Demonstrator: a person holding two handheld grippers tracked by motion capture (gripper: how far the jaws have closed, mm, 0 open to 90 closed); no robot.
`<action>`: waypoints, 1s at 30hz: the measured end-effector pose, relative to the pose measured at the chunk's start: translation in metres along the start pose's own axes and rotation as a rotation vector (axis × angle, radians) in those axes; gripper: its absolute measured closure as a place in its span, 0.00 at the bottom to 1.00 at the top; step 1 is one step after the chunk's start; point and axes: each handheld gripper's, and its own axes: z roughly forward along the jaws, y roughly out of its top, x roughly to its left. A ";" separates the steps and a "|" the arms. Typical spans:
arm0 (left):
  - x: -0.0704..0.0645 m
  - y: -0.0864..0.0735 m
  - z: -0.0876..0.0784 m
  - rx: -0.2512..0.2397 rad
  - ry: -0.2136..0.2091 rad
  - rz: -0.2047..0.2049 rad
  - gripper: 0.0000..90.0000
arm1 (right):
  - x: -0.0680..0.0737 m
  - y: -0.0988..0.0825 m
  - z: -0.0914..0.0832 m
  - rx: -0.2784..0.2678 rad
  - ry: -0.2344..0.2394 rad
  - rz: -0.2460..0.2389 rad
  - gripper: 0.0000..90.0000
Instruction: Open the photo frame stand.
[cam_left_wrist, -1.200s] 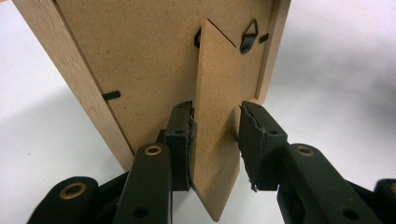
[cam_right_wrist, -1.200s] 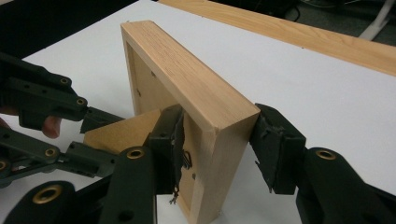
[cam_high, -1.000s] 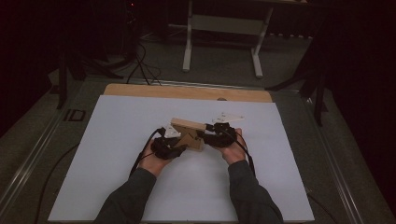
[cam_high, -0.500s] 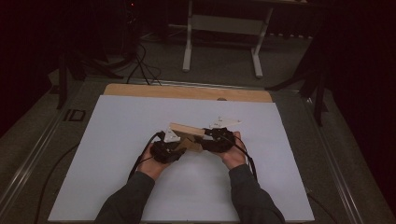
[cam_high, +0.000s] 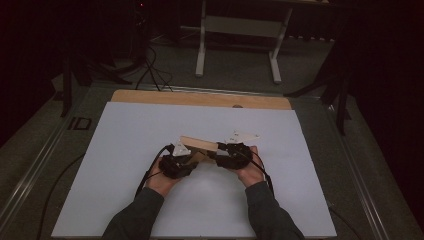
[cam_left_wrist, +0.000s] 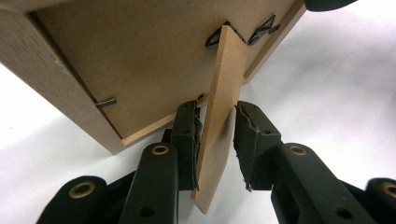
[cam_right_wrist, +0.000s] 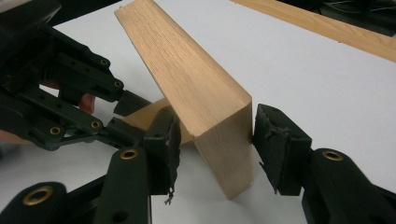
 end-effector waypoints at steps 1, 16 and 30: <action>0.000 -0.001 0.000 0.000 -0.001 0.001 0.78 | 0.001 0.000 0.000 0.003 -0.001 0.000 0.57; -0.004 -0.009 -0.001 -0.006 -0.005 -0.008 0.78 | 0.009 -0.004 -0.003 0.016 0.004 -0.033 0.55; -0.007 -0.016 0.002 -0.001 0.011 0.000 0.78 | 0.016 -0.008 -0.004 0.046 0.013 -0.070 0.52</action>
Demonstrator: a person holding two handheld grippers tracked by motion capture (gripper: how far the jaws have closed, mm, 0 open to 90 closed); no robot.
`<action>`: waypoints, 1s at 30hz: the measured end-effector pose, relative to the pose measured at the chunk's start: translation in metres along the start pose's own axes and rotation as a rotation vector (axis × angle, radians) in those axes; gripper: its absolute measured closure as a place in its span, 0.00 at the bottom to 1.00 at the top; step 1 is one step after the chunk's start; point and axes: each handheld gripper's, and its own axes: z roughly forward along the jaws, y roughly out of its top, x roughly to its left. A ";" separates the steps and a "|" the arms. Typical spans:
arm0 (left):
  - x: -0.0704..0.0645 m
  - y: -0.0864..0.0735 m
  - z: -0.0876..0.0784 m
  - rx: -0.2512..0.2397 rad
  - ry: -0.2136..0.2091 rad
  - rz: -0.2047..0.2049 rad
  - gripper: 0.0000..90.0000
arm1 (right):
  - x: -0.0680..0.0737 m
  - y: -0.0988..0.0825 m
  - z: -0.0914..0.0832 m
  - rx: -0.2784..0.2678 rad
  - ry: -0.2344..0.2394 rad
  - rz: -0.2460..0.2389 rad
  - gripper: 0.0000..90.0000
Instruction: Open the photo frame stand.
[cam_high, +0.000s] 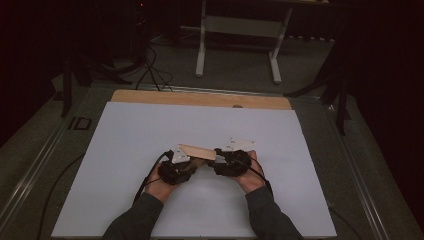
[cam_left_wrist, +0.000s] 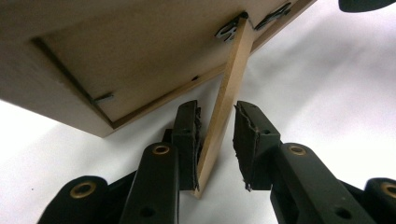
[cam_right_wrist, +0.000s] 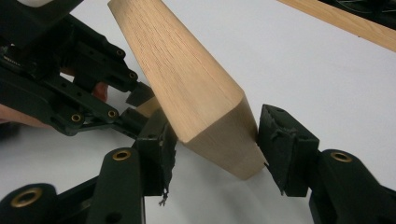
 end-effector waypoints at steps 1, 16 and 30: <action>0.000 0.000 0.000 0.000 -0.002 -0.001 0.78 | 0.000 0.000 0.000 0.001 -0.001 0.000 0.52; 0.004 -0.001 -0.012 -0.010 -0.001 -0.009 0.65 | -0.002 -0.001 -0.004 -0.002 0.008 0.006 0.46; 0.003 -0.006 -0.026 -0.010 0.016 -0.016 0.62 | -0.004 -0.004 -0.009 -0.008 0.019 0.021 0.44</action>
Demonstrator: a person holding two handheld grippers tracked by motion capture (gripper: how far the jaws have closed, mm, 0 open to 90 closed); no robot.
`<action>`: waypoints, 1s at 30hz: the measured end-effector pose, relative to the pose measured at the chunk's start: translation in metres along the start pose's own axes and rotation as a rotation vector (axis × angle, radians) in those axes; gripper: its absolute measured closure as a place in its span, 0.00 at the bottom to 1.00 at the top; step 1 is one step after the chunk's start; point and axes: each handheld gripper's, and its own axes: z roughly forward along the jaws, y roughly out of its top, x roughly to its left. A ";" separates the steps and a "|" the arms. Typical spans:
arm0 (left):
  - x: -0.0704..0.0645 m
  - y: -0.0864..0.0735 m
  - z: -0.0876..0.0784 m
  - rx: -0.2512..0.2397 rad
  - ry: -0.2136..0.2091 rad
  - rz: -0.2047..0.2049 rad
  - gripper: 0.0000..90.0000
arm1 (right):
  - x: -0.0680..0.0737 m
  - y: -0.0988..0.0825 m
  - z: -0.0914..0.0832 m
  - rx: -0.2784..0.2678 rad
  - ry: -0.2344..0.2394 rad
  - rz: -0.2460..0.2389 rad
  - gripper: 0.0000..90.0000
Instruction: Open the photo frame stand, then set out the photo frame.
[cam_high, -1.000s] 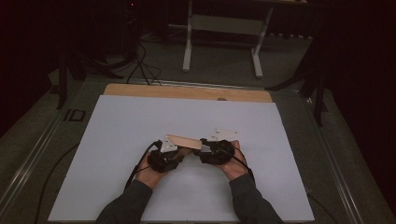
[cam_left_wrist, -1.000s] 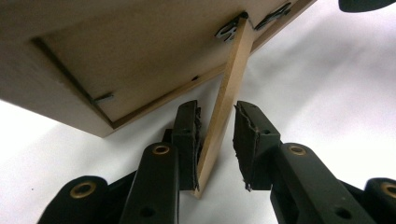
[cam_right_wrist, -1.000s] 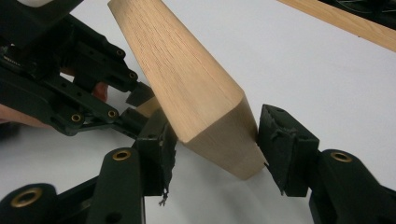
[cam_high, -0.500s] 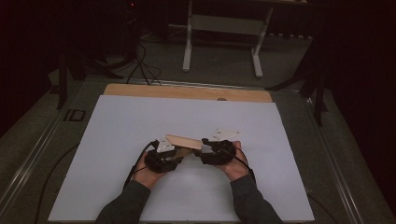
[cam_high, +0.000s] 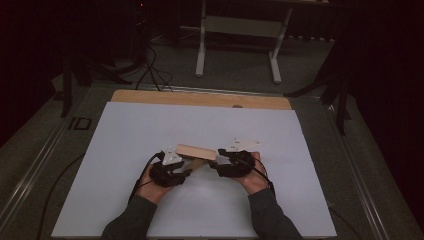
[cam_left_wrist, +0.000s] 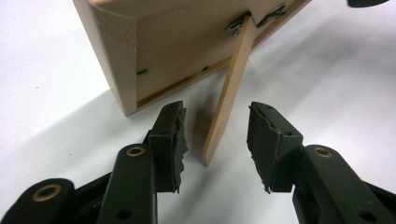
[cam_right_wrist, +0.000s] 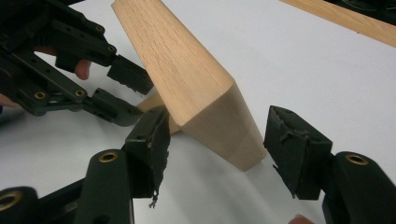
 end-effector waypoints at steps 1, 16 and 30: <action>-0.001 0.000 -0.001 -0.003 0.000 -0.002 0.62 | 0.000 0.000 0.000 0.001 0.002 -0.002 0.44; 0.003 -0.001 -0.010 -0.020 -0.001 -0.019 0.63 | -0.001 -0.002 0.000 0.004 0.012 -0.007 0.44; 0.006 0.001 -0.017 -0.040 0.007 -0.021 0.64 | -0.005 -0.003 -0.003 0.011 0.045 -0.016 0.45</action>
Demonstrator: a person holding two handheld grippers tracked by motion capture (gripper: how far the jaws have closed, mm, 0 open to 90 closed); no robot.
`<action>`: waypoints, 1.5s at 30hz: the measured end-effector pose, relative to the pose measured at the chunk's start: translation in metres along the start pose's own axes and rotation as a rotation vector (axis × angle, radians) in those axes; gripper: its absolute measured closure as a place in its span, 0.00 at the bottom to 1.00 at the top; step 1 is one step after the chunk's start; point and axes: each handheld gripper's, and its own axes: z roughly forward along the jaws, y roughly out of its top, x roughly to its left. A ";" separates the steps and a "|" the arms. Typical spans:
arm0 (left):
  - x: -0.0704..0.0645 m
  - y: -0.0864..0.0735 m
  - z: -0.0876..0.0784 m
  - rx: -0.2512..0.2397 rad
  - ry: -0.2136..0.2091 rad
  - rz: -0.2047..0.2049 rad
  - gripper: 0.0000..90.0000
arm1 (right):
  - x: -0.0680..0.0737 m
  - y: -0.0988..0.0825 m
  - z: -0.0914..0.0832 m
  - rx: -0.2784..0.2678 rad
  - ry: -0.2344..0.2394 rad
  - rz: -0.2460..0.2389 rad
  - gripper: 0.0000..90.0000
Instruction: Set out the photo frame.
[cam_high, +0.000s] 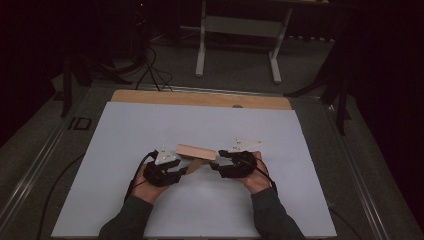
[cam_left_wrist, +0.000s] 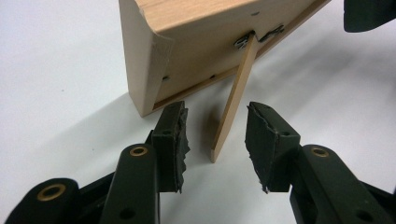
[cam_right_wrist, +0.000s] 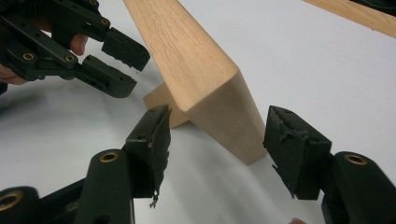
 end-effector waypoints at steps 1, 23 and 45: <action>0.000 0.000 0.000 -0.002 -0.001 0.000 0.64 | -0.001 0.000 -0.001 0.000 0.004 -0.001 0.45; 0.002 0.004 -0.005 -0.032 0.001 -0.003 0.67 | -0.016 -0.006 -0.018 -0.016 -0.038 0.026 0.46; 0.002 0.005 -0.004 -0.028 -0.027 -0.006 0.77 | -0.015 -0.007 -0.006 -0.053 -0.130 0.071 0.77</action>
